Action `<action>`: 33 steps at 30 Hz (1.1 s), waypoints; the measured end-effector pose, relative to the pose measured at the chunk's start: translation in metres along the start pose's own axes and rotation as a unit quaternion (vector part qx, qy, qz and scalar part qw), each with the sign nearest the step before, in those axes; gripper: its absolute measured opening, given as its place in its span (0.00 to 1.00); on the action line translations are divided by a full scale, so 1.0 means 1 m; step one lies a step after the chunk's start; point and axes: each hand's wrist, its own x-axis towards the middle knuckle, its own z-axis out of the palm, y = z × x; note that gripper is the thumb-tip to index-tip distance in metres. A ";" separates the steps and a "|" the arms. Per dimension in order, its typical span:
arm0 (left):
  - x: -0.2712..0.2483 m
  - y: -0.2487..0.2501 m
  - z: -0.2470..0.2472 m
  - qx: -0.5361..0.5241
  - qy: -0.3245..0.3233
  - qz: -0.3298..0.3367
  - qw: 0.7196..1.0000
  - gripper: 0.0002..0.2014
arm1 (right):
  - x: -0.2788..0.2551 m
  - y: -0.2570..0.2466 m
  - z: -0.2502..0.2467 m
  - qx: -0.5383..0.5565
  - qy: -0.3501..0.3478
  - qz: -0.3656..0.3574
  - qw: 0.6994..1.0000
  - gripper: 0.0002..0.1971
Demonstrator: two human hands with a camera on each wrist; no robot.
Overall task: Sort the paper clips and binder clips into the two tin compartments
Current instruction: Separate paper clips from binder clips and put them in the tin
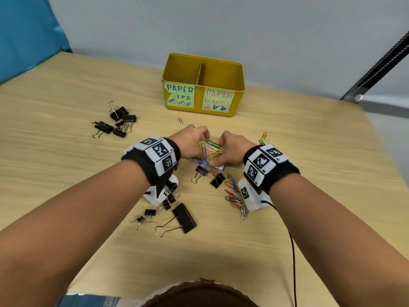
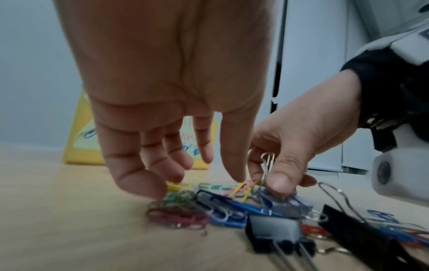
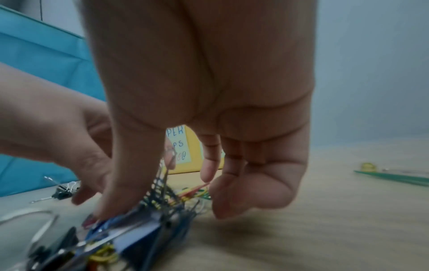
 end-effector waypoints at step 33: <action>-0.016 0.028 0.011 -0.138 0.023 0.048 0.989 0.20 | -0.016 0.034 -0.003 0.492 -0.101 0.058 0.863 0.14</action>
